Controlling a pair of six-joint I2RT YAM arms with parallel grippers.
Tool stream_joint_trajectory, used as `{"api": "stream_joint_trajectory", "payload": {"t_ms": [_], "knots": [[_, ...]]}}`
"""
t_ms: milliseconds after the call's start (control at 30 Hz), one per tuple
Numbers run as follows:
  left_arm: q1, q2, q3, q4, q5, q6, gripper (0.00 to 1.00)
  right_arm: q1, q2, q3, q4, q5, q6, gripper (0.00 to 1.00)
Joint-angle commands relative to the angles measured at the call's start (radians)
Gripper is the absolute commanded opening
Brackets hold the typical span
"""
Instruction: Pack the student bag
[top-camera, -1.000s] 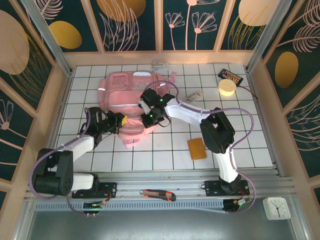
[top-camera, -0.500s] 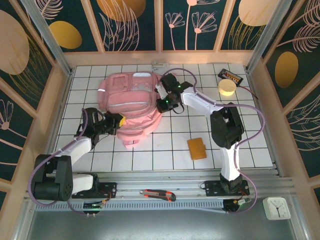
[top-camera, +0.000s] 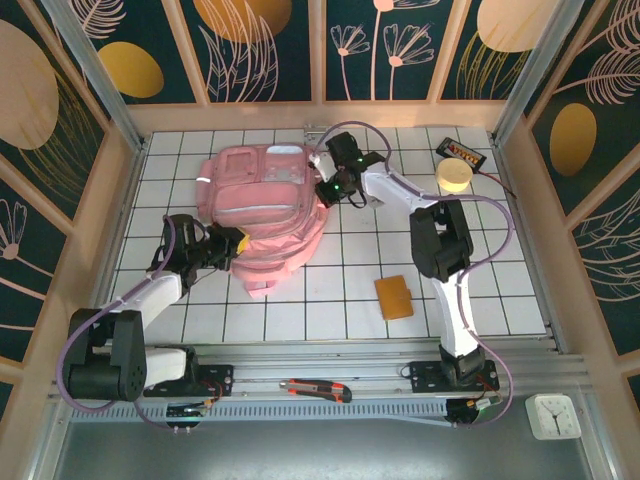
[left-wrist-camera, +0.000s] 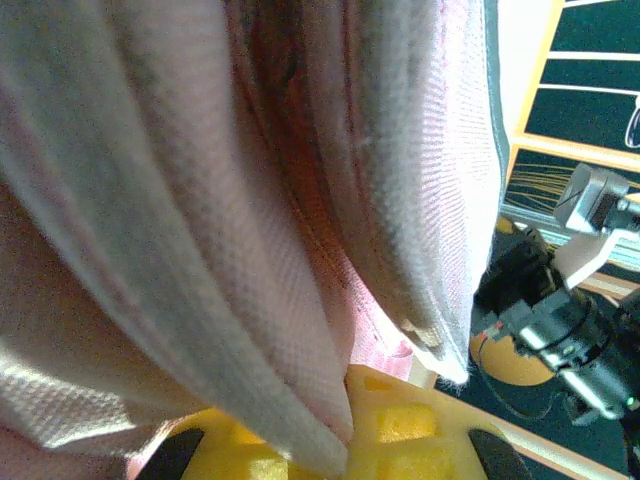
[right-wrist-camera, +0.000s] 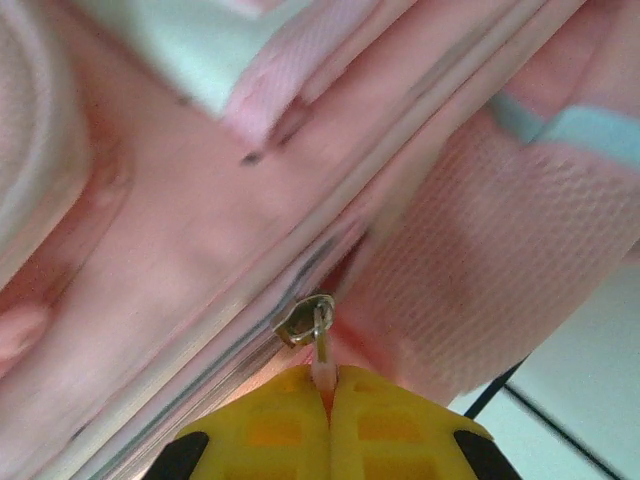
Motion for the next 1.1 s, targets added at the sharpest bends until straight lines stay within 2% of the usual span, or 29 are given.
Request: {"api": "stream_joint_trajectory", "payload": {"t_ms": [0,100,167,233,300,400,467,533,633,700,733,933,1067], "knots": [[0.021,0.005,0.017,-0.044,0.007,0.034,0.0,-0.092,0.05,0.122,0.044,0.073,0.0,0.0],[0.022,0.01,0.017,-0.03,0.007,0.027,0.0,-0.102,0.066,0.158,0.036,0.048,0.023,0.0],[0.022,0.017,0.023,-0.02,0.006,0.02,0.0,-0.104,0.063,0.154,0.032,0.015,0.038,0.09],[0.022,0.027,0.028,-0.004,0.011,0.012,0.0,-0.105,0.059,0.148,0.019,-0.009,0.05,0.24],[0.022,0.032,0.038,-0.005,0.011,0.013,0.0,-0.107,0.046,0.131,0.019,-0.013,0.063,0.31],[0.022,0.033,0.04,0.016,0.013,0.005,0.0,-0.119,0.022,0.118,0.008,-0.035,0.089,0.57],[0.022,0.033,0.043,0.018,0.012,0.002,0.0,-0.131,-0.004,0.106,0.009,-0.05,0.11,0.68],[0.022,0.032,0.043,0.022,0.01,-0.001,0.06,-0.141,-0.043,0.084,0.028,-0.066,0.131,0.72],[0.022,0.027,0.047,0.026,0.01,-0.001,0.23,-0.158,-0.115,0.038,0.077,-0.079,0.179,0.8],[0.022,0.027,0.052,0.026,0.013,-0.001,0.37,-0.174,-0.163,0.004,0.115,-0.091,0.226,0.9],[0.022,0.025,0.052,0.026,0.012,-0.001,0.43,-0.181,-0.189,-0.015,0.138,-0.096,0.253,0.99],[0.022,0.012,0.074,-0.008,0.017,0.025,0.67,-0.235,-0.362,-0.175,0.31,-0.065,0.459,0.99],[0.022,-0.01,0.083,-0.047,0.014,0.058,0.72,-0.333,-0.463,-0.319,0.453,-0.156,0.664,0.99]]}}
